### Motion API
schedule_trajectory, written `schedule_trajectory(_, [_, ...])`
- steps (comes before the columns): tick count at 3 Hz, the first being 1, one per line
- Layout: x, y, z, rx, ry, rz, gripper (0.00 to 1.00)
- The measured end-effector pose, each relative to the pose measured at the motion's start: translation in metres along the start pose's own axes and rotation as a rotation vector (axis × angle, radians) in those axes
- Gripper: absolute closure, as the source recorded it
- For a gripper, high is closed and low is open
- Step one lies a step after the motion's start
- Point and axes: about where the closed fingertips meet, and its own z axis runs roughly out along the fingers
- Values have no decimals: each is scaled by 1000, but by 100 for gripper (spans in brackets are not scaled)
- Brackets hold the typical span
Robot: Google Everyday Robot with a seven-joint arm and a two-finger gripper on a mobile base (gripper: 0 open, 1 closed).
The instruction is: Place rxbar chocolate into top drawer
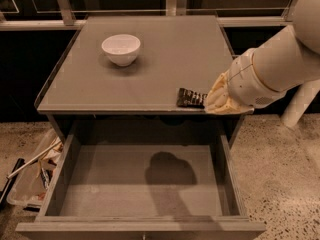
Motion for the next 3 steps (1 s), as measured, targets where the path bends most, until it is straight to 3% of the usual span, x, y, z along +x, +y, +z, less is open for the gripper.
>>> schedule_trajectory(1, [0,0,0,1,0,0,58])
schedule_trajectory(3, [17,-27,26,-3,-3,32,11])
